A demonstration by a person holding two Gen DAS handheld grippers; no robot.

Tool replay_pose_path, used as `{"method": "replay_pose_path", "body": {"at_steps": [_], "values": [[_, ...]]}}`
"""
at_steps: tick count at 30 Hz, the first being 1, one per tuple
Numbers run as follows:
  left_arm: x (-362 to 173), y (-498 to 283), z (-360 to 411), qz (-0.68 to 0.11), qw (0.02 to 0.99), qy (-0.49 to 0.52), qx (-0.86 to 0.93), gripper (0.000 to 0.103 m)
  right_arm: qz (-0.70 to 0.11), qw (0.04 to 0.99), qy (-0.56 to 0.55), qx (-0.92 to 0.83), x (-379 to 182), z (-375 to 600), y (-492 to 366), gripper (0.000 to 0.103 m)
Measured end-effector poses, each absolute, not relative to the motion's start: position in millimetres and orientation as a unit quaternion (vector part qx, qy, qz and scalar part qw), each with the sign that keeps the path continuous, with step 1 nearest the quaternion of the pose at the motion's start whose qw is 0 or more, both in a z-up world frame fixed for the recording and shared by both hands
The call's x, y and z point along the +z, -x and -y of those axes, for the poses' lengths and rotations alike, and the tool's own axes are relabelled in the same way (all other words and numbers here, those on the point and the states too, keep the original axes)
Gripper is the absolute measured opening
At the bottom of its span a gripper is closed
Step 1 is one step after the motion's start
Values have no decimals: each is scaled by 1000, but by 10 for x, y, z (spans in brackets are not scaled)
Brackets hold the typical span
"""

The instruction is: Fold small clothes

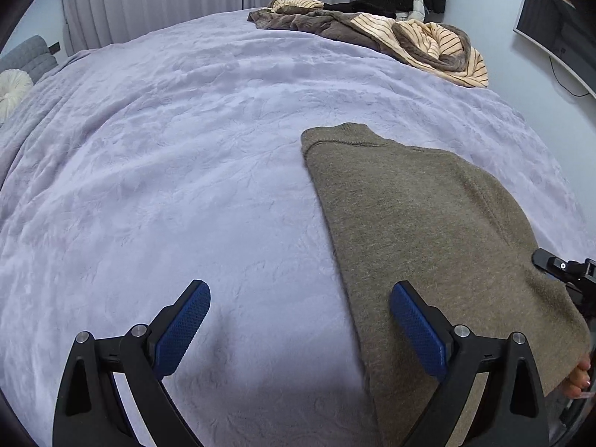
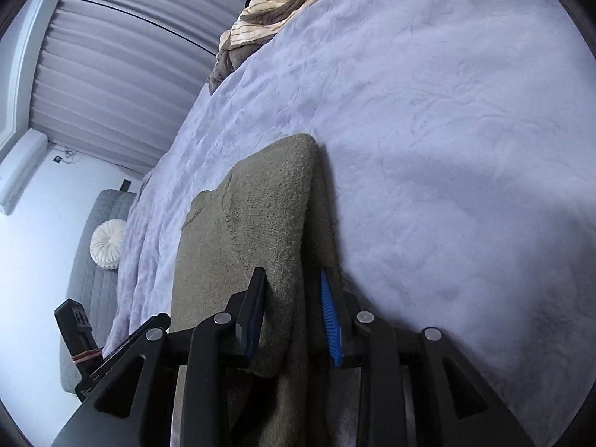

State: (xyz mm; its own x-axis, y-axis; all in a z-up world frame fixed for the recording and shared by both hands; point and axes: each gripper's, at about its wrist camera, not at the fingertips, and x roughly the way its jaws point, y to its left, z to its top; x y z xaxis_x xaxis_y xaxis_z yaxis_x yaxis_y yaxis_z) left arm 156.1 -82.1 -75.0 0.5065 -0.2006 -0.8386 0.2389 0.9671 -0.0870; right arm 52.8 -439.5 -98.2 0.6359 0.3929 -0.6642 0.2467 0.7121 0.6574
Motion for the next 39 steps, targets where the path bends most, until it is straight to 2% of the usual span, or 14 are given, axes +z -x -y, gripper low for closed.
{"method": "replay_pose_path", "body": {"at_steps": [6, 10, 15, 20, 22, 26, 27, 28, 29, 32, 35, 37, 39], "values": [[-710, -1275, 670, -490, 859, -15, -147, 98, -381, 845, -364, 87, -605, 4274, -108, 35], [-685, -1010, 553, -494, 853, 3, -167, 98, -378, 858, -334, 93, -478, 4134, 220, 40], [-754, -552, 464, -499, 840, 10, -211, 98, -363, 836, -399, 100, -596, 4090, 661, 43], [-901, -142, 749, -501, 826, -67, -249, 98, -387, 817, -412, 109, -764, 3956, 755, 43], [-933, -113, 872, -493, 833, -84, -236, 98, -391, 810, -424, 105, -812, 3944, 694, 43], [-924, -245, 923, -489, 851, -48, -186, 98, -384, 802, -448, 89, -873, 3934, 539, 43], [-903, -269, 905, -482, 859, -43, -170, 98, -383, 801, -453, 83, -875, 3928, 488, 42], [-881, -283, 873, -476, 864, -39, -160, 94, -380, 803, -453, 80, -848, 3922, 458, 20], [-859, -286, 834, -472, 867, -33, -158, 90, -378, 809, -444, 74, -795, 3904, 428, 8], [-881, -244, 741, -469, 868, -25, -162, 87, -370, 838, -396, 65, -607, 3805, 430, 8], [-1043, -218, 672, -483, 861, -26, -157, 87, -402, 845, -351, 26, -764, 3746, 438, 8], [-1132, -173, 590, -500, 852, -19, -152, 87, -423, 822, -380, 19, -1046, 3805, 495, 8], [-1131, -106, 476, -501, 855, -28, -135, 87, -408, 804, -431, 29, -1151, 3908, 619, 8]]}}
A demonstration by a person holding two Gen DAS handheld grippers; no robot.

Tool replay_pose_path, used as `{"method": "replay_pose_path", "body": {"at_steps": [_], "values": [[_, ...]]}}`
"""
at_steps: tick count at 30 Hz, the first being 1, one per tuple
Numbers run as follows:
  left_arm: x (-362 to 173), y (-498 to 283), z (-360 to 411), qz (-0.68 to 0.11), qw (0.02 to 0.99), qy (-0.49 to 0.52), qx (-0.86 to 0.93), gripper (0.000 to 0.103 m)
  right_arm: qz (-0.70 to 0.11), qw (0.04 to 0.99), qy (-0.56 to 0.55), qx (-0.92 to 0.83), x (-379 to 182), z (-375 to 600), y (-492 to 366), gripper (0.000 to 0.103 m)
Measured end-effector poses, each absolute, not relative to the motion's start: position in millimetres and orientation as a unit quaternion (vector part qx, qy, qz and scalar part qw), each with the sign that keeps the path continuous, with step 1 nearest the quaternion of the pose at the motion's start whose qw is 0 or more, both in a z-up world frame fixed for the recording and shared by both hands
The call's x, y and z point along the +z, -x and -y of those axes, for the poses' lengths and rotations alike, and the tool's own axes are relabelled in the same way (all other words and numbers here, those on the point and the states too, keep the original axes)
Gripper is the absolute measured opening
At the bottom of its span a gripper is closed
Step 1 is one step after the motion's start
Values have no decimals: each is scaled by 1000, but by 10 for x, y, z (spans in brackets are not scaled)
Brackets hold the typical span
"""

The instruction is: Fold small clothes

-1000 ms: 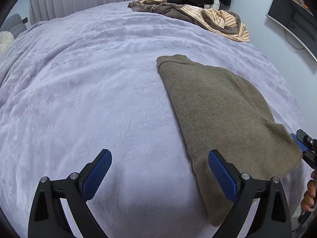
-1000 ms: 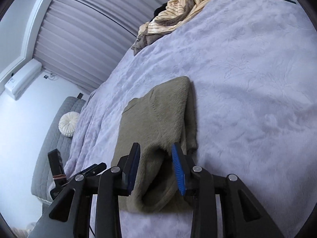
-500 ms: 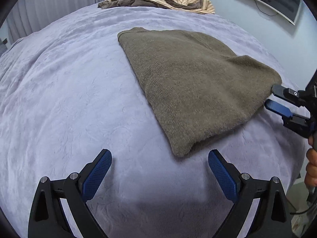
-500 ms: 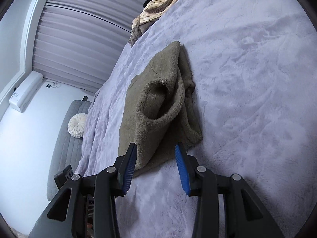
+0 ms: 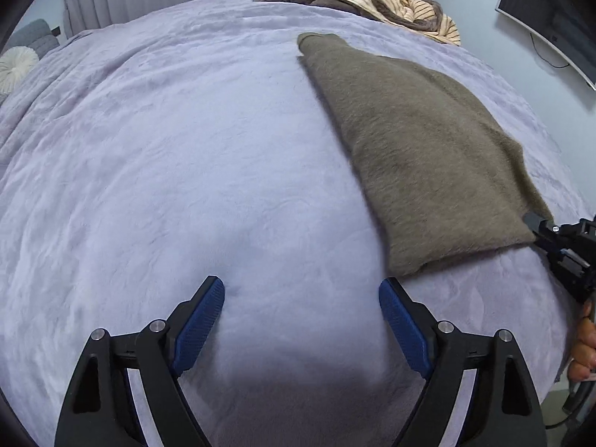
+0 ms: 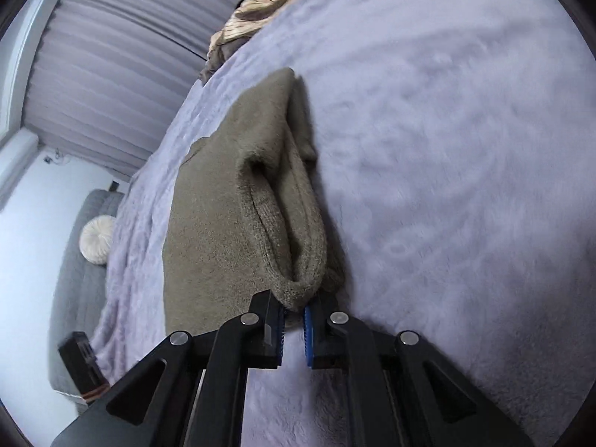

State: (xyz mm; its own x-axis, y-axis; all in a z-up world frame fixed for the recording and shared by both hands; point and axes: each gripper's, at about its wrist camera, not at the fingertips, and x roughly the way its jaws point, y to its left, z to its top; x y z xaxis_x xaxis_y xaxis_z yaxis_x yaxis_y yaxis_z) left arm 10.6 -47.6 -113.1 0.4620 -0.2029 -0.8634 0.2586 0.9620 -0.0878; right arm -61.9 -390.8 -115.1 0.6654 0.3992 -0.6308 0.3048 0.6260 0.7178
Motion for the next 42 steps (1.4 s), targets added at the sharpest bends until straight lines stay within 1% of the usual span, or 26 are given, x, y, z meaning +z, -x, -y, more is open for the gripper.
{"method": "replay_pose_path", "body": {"at_steps": [5, 8, 11, 15, 18, 22, 23, 24, 25, 26, 29, 37, 42], "values": [[-987, -142, 198, -506, 852, -9, -134, 87, -395, 815, -424, 14, -971, 4015, 787, 11], [-816, -271, 193, -489, 862, 14, -134, 87, -363, 845, -392, 3, -724, 3984, 835, 11], [-684, -420, 358, -480, 864, 28, -151, 87, -325, 874, -362, 9, -419, 3931, 834, 11], [-586, -607, 735, -474, 862, 20, -175, 87, -336, 879, -335, 51, -232, 3797, 552, 11], [-636, -729, 1010, -482, 856, 13, -187, 87, -360, 874, -320, 61, -276, 3697, 278, 11], [-936, -813, 1151, -516, 840, 2, -170, 88, -411, 864, -289, 43, -537, 3662, -17, 11], [-1005, -819, 1125, -523, 835, 13, -172, 89, -427, 860, -278, 27, -626, 3676, -56, 11], [-1053, -820, 1085, -529, 831, 26, -171, 94, -442, 853, -278, 11, -744, 3729, -65, 8], [-1080, -814, 1045, -532, 829, 37, -171, 94, -442, 846, -298, 12, -838, 3798, -41, 2], [-1093, -804, 1022, -533, 827, 42, -175, 94, -435, 837, -332, 15, -925, 3891, 14, 0], [-1071, -777, 1040, -530, 828, 28, -180, 94, -413, 822, -391, 25, -1028, 4046, 163, 0], [-1032, -773, 1047, -535, 827, 26, -173, 94, -416, 828, -376, 26, -908, 4059, 322, 0], [-996, -745, 1031, -536, 827, 22, -169, 94, -415, 830, -372, 29, -829, 4061, 397, 2]]}}
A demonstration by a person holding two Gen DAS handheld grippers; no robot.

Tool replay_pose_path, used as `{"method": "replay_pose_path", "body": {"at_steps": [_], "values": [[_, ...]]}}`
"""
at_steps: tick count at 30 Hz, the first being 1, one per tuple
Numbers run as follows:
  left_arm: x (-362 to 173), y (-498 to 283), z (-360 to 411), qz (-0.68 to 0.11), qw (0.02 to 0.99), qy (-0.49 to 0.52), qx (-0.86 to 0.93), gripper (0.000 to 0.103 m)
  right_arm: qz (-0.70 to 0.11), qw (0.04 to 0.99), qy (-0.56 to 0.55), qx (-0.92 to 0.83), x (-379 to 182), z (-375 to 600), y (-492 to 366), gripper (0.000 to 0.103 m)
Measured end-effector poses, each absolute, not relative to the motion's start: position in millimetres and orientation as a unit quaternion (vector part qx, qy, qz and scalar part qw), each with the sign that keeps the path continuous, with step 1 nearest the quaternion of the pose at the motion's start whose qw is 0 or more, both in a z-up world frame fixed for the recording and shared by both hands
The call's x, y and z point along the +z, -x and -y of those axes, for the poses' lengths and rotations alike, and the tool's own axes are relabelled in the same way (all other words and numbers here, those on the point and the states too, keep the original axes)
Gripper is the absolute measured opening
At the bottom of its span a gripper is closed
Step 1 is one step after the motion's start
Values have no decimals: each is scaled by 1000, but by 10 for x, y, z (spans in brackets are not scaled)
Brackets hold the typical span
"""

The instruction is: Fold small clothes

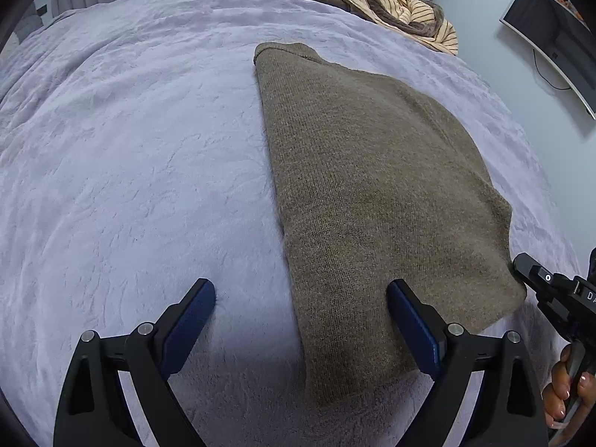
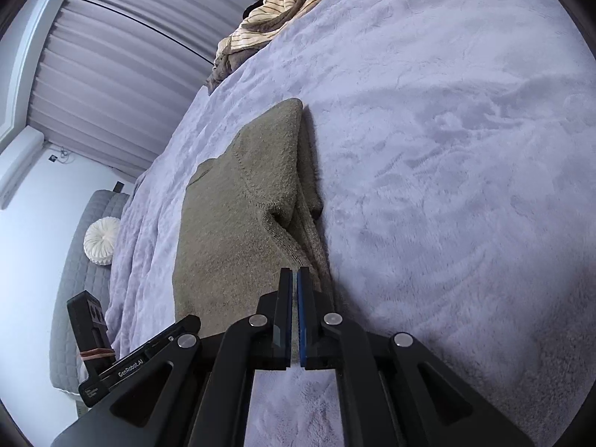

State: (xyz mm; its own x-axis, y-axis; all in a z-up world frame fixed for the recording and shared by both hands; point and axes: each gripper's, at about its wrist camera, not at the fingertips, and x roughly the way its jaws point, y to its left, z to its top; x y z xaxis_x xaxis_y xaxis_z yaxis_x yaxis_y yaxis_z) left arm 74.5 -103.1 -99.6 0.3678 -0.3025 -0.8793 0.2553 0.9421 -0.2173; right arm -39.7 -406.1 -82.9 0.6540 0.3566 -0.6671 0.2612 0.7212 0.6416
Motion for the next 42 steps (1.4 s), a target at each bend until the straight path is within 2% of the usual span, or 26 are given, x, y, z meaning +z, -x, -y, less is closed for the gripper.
{"method": "replay_pose_path", "body": {"at_steps": [21, 22, 24, 25, 26, 35, 42], "values": [[-862, -734, 974, -534, 831, -1, -157, 94, -429, 833, -350, 15, -688, 4108, 363, 5], [-861, -740, 976, -534, 831, -2, -157, 94, -430, 833, -349, 15, -686, 4103, 360, 9], [-861, -748, 978, -535, 830, -1, -158, 94, -430, 832, -350, 15, -680, 4113, 340, 26], [-861, -760, 973, -535, 830, 0, -158, 94, -429, 832, -353, 16, -677, 4121, 329, 47], [-860, -773, 968, -536, 829, 2, -160, 94, -426, 832, -356, 19, -672, 4126, 327, 57], [-798, -1071, 819, -538, 823, 55, -177, 94, -430, 835, -342, 29, -595, 4182, 134, 57], [-873, -1446, 810, -552, 795, 116, -222, 94, -448, 815, -363, 52, -765, 4320, -156, 57]]}}
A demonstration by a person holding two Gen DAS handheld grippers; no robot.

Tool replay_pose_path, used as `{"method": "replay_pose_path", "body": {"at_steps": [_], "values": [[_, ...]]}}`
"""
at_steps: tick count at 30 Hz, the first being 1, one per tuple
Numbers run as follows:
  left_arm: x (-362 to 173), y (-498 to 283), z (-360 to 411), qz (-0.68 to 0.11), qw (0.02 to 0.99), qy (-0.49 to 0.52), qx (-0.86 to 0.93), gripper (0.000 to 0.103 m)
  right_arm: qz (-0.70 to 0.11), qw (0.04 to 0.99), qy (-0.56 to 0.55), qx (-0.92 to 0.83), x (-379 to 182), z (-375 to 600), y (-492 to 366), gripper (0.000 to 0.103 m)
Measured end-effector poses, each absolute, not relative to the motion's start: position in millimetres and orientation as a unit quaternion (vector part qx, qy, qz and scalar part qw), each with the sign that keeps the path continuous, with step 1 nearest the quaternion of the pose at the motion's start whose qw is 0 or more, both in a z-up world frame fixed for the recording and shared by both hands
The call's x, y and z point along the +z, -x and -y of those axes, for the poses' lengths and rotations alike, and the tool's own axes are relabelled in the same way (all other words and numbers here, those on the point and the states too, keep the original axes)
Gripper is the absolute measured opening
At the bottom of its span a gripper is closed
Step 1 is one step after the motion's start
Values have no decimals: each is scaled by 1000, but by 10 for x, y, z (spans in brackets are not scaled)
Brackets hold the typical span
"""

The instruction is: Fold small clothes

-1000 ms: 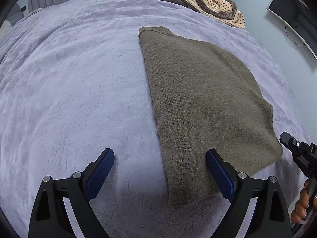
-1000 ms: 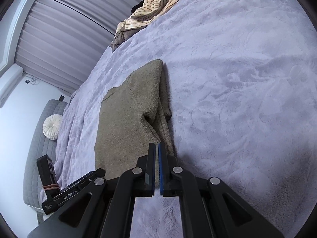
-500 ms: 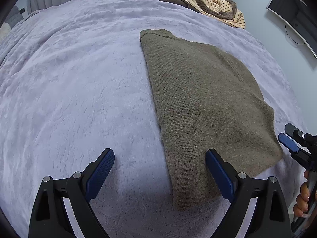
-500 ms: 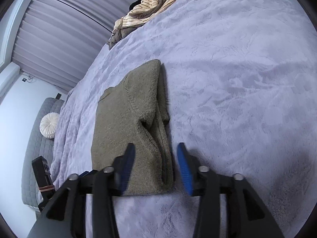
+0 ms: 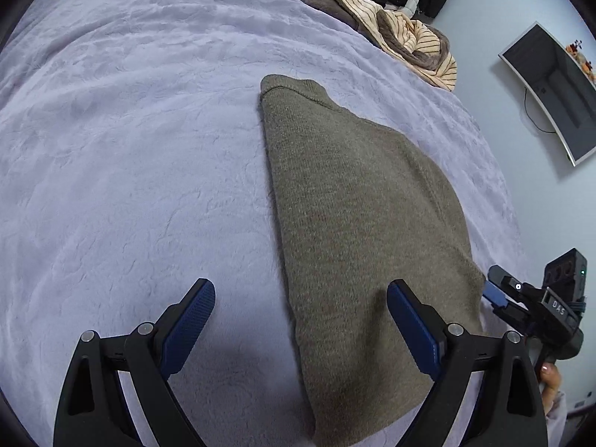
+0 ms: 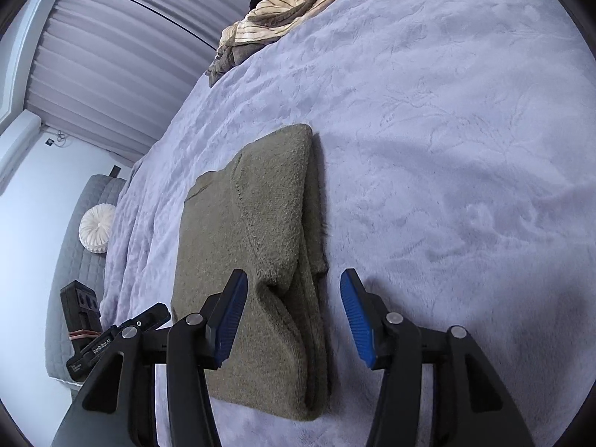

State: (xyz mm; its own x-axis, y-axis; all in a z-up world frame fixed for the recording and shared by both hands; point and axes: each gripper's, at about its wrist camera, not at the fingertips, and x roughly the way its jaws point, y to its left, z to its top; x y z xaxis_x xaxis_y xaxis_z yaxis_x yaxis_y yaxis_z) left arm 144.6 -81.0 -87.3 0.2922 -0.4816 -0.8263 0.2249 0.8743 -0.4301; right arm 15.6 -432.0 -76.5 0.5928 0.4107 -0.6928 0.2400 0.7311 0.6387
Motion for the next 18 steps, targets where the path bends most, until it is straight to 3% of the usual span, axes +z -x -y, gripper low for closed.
{"method": "replay_pose_path", "body": {"at_steps": [11, 18], "values": [[-1249, -1965, 1108, -587, 731, 170, -303, 94, -468, 761, -428, 140, -1166, 4529, -669, 57], [-1279, -2049, 1447, -589, 730, 143, -317, 100, -513, 744, -384, 190, -1284, 4230, -1127, 57]]}}
